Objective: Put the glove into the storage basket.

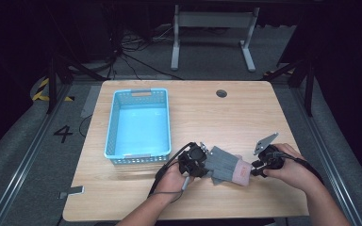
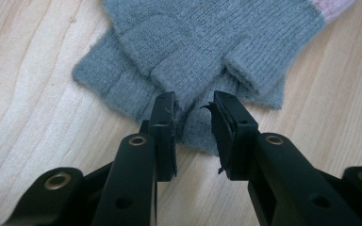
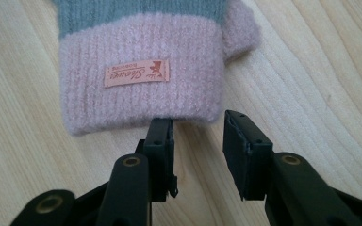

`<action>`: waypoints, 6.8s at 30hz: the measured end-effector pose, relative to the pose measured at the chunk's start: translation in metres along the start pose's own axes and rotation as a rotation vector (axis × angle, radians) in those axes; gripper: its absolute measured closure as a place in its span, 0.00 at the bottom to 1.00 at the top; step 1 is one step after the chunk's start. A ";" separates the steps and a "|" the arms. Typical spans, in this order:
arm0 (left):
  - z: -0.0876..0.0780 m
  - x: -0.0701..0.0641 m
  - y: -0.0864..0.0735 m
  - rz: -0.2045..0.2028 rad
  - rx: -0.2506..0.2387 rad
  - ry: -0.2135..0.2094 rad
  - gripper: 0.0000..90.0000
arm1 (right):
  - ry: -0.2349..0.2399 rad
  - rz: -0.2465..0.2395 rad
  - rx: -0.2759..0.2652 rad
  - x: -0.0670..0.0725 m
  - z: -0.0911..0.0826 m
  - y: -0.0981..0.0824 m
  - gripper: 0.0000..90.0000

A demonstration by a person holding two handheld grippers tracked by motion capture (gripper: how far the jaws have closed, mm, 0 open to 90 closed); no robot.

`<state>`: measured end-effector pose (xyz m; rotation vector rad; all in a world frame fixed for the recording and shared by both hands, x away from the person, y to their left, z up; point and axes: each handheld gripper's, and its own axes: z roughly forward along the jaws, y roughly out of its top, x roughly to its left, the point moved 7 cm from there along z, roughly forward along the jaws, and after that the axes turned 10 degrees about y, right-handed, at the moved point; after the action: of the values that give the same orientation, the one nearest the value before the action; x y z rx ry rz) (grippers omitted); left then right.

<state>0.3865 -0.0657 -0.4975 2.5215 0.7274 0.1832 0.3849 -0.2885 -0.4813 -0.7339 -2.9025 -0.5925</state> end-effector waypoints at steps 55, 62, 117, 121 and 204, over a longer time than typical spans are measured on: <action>-0.045 -0.015 0.010 0.044 -0.088 0.096 0.98 | -0.076 0.008 -0.146 0.005 -0.033 0.023 0.96; -0.050 -0.020 0.007 0.050 -0.094 0.095 0.98 | -0.102 0.004 -0.189 -0.002 -0.036 0.032 0.97; -0.023 -0.013 -0.012 0.027 0.052 0.037 0.87 | -0.113 0.037 -0.128 -0.023 0.004 0.033 0.89; -0.026 -0.012 -0.012 0.024 0.050 0.034 0.84 | -0.123 0.041 -0.130 -0.024 0.001 0.031 0.87; 0.025 -0.015 0.038 0.065 -0.013 0.077 0.15 | -0.111 0.154 -0.275 -0.027 -0.034 0.011 0.71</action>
<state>0.3978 -0.1125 -0.4994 2.5390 0.6715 0.3078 0.4133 -0.3049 -0.4508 -1.0427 -2.8578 -0.9737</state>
